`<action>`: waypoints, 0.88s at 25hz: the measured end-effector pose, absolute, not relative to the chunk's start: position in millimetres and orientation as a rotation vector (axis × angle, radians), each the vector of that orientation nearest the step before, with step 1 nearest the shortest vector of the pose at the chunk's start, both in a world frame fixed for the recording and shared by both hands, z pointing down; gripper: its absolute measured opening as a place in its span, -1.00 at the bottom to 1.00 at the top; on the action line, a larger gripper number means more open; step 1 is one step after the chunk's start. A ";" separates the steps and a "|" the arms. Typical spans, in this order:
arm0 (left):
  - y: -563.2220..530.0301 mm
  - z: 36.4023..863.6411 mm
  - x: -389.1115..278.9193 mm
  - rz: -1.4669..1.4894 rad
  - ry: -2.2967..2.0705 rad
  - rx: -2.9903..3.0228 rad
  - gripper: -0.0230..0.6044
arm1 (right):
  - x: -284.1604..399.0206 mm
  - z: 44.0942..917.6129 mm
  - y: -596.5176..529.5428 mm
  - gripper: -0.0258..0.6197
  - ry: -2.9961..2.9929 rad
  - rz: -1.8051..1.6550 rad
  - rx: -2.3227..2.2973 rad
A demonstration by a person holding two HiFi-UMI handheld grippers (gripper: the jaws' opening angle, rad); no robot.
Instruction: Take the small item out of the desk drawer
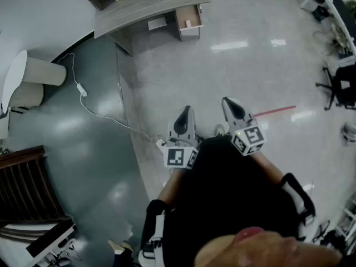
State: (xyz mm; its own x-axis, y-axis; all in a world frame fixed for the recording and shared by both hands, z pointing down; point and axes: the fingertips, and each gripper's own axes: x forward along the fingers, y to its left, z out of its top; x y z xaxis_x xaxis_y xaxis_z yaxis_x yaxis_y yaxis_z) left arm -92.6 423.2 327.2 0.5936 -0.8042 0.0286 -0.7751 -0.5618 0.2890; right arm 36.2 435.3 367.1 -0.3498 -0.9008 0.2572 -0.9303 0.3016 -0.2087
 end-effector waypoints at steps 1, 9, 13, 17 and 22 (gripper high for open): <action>423.6 328.5 -92.9 -0.147 -1.296 2.552 -0.94 | 35.9 367.1 435.3 -0.92 -2.459 0.491 1.734; 419.6 330.2 -101.5 -0.130 -1.285 2.554 -0.94 | 25.8 364.0 429.5 -0.92 -2.473 0.500 1.747; 412.0 329.9 -114.3 -0.128 -1.273 2.556 -0.94 | 14.0 362.9 422.6 -0.92 -2.475 0.501 1.754; 406.6 333.1 -129.6 -0.115 -1.227 2.599 -0.94 | -4.1 363.7 416.2 -0.92 -2.460 0.500 1.772; 394.0 335.4 -151.6 -0.157 -1.181 2.565 -0.94 | -29.8 367.3 403.5 -0.92 -2.440 0.491 1.809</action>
State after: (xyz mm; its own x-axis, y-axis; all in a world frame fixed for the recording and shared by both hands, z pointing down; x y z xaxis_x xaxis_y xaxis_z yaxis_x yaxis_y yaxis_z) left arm -151.6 394.0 335.4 0.6539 -0.7560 0.0305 -0.7218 -0.6113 0.3246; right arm -29.8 403.5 367.3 -0.3071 -0.9212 0.2387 -0.9418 0.2583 -0.2150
